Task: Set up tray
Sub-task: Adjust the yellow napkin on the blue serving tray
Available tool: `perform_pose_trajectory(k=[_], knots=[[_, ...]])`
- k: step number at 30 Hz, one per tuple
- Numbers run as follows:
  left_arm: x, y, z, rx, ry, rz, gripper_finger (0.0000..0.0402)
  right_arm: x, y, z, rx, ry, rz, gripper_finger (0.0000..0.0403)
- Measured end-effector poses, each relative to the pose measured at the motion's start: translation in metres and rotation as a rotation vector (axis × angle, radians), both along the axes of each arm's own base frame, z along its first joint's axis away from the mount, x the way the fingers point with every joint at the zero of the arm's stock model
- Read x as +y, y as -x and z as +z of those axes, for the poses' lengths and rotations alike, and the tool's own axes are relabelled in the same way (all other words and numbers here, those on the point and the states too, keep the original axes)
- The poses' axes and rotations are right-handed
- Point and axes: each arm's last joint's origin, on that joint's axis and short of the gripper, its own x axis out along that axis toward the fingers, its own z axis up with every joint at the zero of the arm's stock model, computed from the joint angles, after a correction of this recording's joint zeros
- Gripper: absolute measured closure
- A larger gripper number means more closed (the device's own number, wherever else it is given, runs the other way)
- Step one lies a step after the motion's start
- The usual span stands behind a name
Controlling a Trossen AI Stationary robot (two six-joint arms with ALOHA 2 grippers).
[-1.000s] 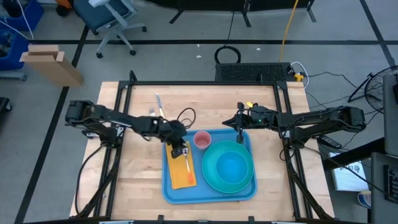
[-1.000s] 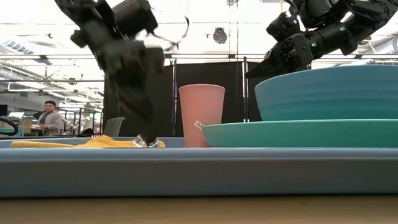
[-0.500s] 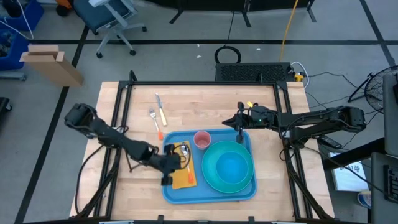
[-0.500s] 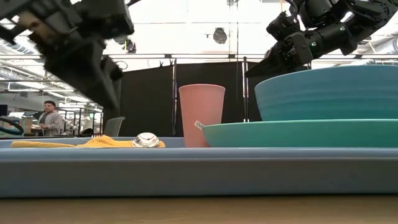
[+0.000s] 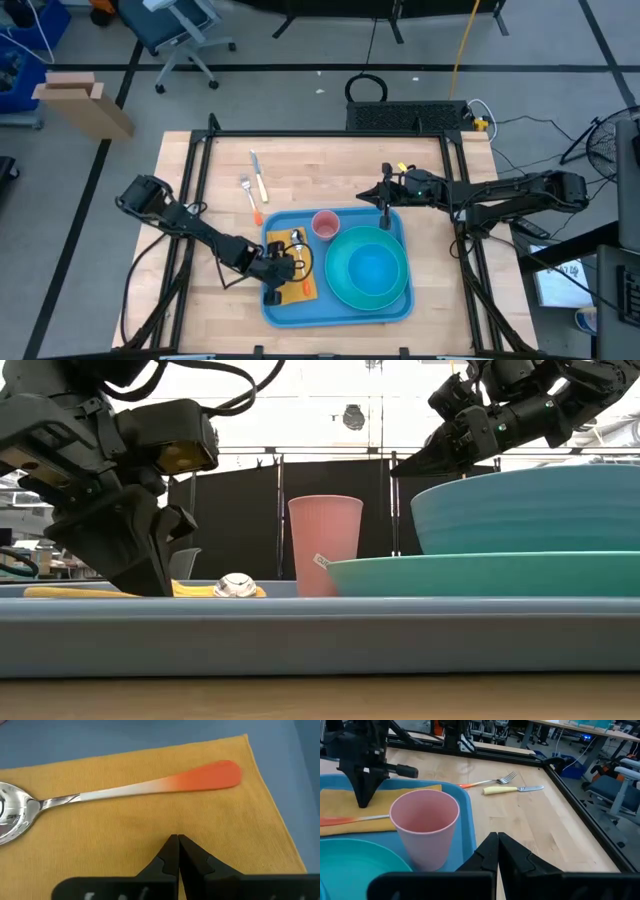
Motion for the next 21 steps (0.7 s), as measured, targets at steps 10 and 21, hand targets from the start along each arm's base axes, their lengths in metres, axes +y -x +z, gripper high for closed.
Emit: perform_pose_trajectory(k=[10,21], knots=[[0.0024,0.0043,-0.0011,0.063,-0.002,-0.032,0.0399,0.0001,0.0006,-0.0018,0.018,-0.011,-0.002,0.0403],[0.0031,0.0083,0.0009,0.087,0.000,-0.073,0.0396,0.0001,0.0006,-0.0017,0.017,-0.014,-0.003,0.0403]])
